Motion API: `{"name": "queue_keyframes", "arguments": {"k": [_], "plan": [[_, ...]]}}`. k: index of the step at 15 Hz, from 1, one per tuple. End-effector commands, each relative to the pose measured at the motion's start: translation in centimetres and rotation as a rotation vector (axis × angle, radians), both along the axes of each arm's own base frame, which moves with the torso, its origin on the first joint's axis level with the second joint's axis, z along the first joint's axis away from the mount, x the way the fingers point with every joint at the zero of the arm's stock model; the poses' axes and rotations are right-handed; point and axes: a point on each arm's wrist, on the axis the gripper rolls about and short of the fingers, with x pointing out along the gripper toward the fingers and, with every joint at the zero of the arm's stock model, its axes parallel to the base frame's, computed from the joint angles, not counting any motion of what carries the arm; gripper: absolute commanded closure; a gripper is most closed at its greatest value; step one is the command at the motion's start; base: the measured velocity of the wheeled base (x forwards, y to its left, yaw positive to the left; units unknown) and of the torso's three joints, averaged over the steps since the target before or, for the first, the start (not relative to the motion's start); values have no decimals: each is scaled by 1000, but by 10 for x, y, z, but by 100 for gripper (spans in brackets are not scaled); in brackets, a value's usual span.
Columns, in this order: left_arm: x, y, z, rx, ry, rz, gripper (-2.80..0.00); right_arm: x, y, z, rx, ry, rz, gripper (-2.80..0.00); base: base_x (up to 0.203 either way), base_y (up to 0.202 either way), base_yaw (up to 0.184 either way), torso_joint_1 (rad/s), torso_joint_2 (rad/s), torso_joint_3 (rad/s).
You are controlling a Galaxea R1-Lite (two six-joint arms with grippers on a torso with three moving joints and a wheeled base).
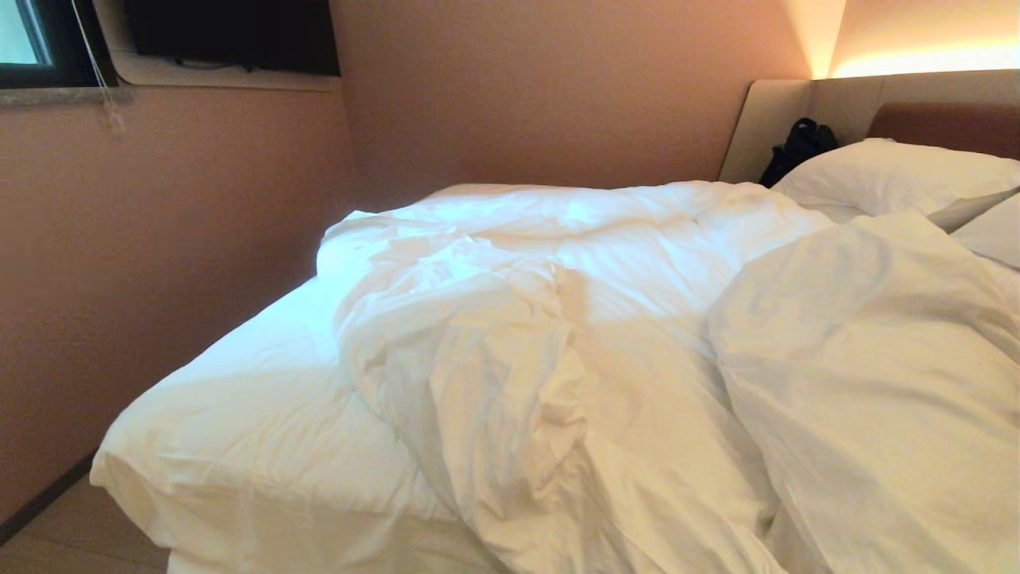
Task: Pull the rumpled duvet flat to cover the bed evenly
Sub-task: Flatten the corners of the folded blanket
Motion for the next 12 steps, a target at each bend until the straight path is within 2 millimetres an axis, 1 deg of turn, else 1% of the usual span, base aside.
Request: {"name": "queue_keyframes", "arguments": {"k": [1,2,3,4,9,12], "plan": [[0,0,0,0,-1,0,0,3,-1,-4,10,4,8,0,0,0,0,0,0,0],[0,0,0,0,-1,0,0,4,-1,-5,12,6,10,0,0,0,0,0,0,0],[0,0,0,0,-1,0,0,5,-2,-8,17,11,12,-267,0,0,0,0,0,0],[0,0,0,0,-1,0,0,5,-2,-9,19,12,12,-280,0,0,0,0,0,0],[0,0,0,0,-1,0,0,10,-8,-19,19,23,22,-280,0,0,0,0,0,0],[0,0,0,0,-1,0,0,22,-12,-27,17,29,43,-280,0,0,0,0,0,0]]}}
